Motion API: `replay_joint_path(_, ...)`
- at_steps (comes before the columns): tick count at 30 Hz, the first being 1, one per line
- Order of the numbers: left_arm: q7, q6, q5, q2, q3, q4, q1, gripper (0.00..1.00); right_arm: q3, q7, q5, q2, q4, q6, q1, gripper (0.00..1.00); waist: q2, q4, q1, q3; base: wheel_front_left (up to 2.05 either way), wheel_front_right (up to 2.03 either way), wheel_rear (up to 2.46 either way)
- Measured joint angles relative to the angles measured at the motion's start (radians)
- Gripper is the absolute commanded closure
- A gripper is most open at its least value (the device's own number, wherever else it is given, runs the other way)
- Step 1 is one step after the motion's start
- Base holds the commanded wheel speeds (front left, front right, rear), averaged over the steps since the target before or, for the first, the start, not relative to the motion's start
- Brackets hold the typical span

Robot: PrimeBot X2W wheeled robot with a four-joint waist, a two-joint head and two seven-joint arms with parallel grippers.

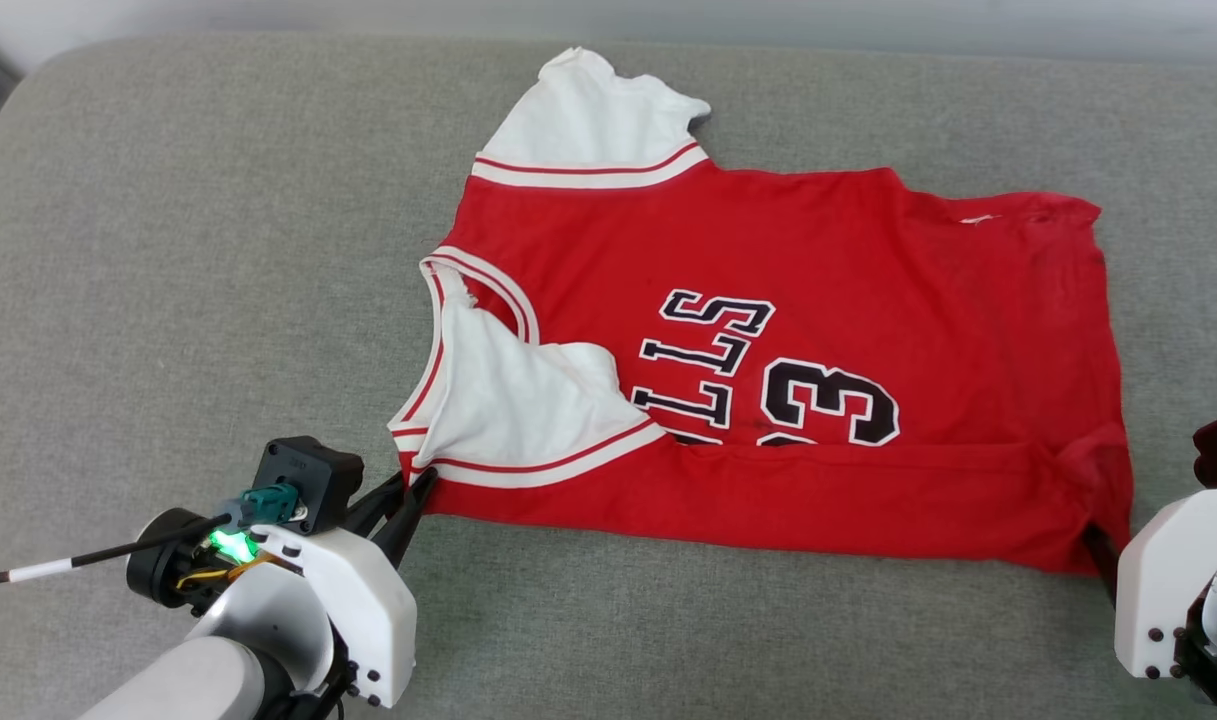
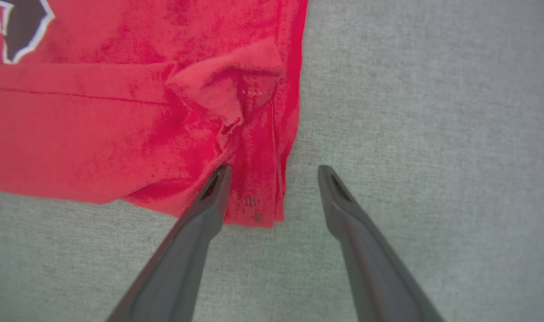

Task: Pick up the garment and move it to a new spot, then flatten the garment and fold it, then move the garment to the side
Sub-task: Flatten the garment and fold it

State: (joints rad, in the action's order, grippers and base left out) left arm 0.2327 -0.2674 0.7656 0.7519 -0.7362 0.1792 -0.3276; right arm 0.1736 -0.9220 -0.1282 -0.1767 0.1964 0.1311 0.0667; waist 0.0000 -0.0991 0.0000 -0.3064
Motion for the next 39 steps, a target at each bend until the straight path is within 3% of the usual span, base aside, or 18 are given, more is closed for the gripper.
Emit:
replay_joint_path(12, 0.002, -0.017, -0.022, 0.011, -0.002, 0.055, -0.01, 1.0, 0.008, 0.003, -0.003, 0.009, -0.092, -0.002, 0.042, 0.0, 0.0, -0.036, -0.0001, -0.059, 0.0, 0.0, 0.0)
replay_joint_path(13, 0.002, -0.017, -0.022, 0.012, -0.001, 0.052, -0.01, 1.0, 0.007, 0.003, -0.004, 0.009, -0.096, -0.002, 0.043, 0.06, 0.0001, -0.037, -0.0001, -0.06, 0.0, 0.0, 0.0)
replay_joint_path(15, 0.003, -0.017, -0.021, 0.014, -0.002, 0.042, -0.01, 1.0, 0.008, 0.002, -0.016, 0.012, -0.107, -0.003, 0.05, 0.95, 0.0, -0.037, -0.0001, -0.06, 0.0, 0.0, 0.0)
replay_joint_path(16, 0.003, -0.017, -0.02, 0.014, -0.002, 0.039, -0.011, 1.0, 0.007, 0.002, -0.02, 0.013, -0.11, -0.003, 0.051, 1.0, 0.0, -0.037, -0.0001, -0.058, 0.0, 0.0, 0.0)
replay_joint_path(23, 0.012, -0.007, -0.004, 0.017, -0.012, 0.013, -0.004, 1.0, 0.007, 0.005, -0.029, 0.01, -0.12, 0.0, 0.041, 1.0, 0.0, -0.03, 0.0, -0.014, 0.0, 0.0, 0.0)
replay_joint_path(34, 0.074, -0.044, -0.001, 0.121, -0.061, 0.065, 0.13, 1.0, 0.047, -0.027, -0.092, -0.021, -0.014, 0.0, -0.109, 1.0, 0.0, -0.005, -0.0001, 0.131, 0.0, 0.0, 0.0)
replay_joint_path(39, 0.095, -0.049, 0.015, 0.127, -0.104, 0.087, 0.201, 1.0, 0.076, -0.054, -0.1, -0.022, 0.044, 0.001, -0.207, 1.0, 0.0, 0.004, 0.0, 0.166, 0.0, 0.0, 0.0)
